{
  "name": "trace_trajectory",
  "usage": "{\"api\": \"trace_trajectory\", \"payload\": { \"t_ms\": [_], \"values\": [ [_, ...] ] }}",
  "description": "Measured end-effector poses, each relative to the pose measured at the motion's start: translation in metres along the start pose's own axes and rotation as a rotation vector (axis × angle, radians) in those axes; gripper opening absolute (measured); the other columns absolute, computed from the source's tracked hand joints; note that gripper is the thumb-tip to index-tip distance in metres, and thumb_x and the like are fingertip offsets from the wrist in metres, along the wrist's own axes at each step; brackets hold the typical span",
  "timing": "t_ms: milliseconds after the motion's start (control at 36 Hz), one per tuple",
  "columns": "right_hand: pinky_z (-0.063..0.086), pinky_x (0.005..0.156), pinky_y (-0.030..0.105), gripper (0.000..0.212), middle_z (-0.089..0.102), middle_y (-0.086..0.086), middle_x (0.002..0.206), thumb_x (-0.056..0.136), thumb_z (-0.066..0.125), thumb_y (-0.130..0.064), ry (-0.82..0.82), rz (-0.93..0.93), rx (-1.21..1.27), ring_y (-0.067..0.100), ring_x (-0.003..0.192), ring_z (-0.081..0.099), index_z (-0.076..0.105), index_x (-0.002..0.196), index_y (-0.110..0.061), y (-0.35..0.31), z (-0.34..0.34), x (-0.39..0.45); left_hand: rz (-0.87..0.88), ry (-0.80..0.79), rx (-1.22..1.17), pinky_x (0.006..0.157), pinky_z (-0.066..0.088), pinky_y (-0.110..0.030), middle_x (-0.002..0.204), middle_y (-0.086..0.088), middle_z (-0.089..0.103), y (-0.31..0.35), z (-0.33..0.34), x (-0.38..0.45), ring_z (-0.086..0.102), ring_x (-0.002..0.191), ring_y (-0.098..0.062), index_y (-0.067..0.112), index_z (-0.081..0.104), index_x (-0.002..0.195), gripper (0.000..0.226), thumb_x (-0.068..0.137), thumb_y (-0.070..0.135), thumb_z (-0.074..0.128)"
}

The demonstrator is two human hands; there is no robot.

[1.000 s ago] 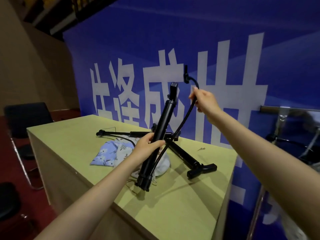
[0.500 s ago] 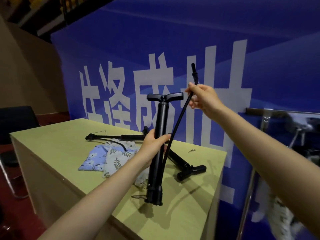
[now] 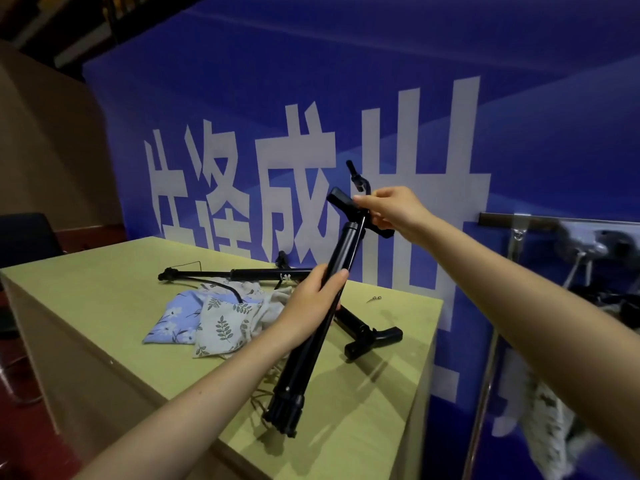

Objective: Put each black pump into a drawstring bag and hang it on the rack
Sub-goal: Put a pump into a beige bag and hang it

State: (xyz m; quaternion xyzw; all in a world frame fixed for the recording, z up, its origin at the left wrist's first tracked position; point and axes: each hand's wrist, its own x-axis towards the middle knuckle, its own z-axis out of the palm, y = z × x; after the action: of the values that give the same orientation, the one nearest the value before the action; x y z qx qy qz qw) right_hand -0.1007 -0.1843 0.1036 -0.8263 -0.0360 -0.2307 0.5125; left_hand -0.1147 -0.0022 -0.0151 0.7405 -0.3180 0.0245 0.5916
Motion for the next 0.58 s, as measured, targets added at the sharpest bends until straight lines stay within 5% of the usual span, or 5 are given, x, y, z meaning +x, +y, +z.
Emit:
{"api": "trace_trajectory", "payload": {
  "t_ms": [111,306,417,500,583],
  "values": [
    [0.035,0.047,0.015,0.032,0.048,0.0,0.062,0.09,0.066,-0.038,-0.024,0.01,-0.058,0.009,0.054,0.042,0.064,0.086,-0.006,0.006,-0.002,0.001,0.009,-0.003,0.042,0.059,0.045,-0.031,0.071,0.002,0.057,-0.004,-0.002,-0.002,0.055,0.058,-0.01,0.028,0.055,0.101,0.019,0.096,0.045,0.049],
    [0.039,0.067,0.026,0.051,0.054,0.013,0.083,0.089,0.062,-0.047,-0.07,-0.029,-0.187,0.02,0.076,0.049,0.065,0.099,0.003,0.016,-0.008,0.0,-0.014,-0.063,0.005,0.051,0.044,-0.025,0.068,-0.002,0.056,-0.004,-0.001,-0.003,0.053,0.054,-0.013,0.022,0.055,0.105,0.017,0.098,0.036,0.05],
    [0.038,0.067,0.024,0.042,0.05,0.008,0.076,0.092,0.057,-0.046,-0.104,-0.066,-0.165,0.015,0.07,0.047,0.058,0.09,-0.004,0.018,-0.011,-0.005,-0.006,-0.093,-0.032,0.049,0.044,-0.025,0.066,-0.002,0.055,-0.003,0.0,-0.004,0.052,0.051,-0.014,0.017,0.055,0.107,0.017,0.099,0.03,0.049],
    [0.053,0.077,0.029,0.049,0.064,0.012,0.093,0.094,0.056,-0.045,-0.167,-0.049,-0.123,0.018,0.083,0.063,0.056,0.11,0.001,0.021,-0.014,-0.007,-0.021,-0.092,-0.022,0.048,0.044,-0.028,0.064,-0.004,0.055,-0.004,-0.001,-0.003,0.051,0.049,-0.018,0.014,0.055,0.109,0.019,0.1,0.027,0.047],
    [0.056,0.076,0.03,0.04,0.069,0.005,0.103,0.096,0.052,-0.042,-0.278,-0.004,-0.092,0.016,0.085,0.071,0.053,0.122,-0.011,0.021,-0.021,-0.012,-0.035,-0.111,0.01,0.047,0.043,-0.029,0.064,-0.006,0.054,-0.006,-0.002,-0.001,0.05,0.047,-0.02,0.012,0.054,0.108,0.018,0.101,0.026,0.045]
  ]
}}
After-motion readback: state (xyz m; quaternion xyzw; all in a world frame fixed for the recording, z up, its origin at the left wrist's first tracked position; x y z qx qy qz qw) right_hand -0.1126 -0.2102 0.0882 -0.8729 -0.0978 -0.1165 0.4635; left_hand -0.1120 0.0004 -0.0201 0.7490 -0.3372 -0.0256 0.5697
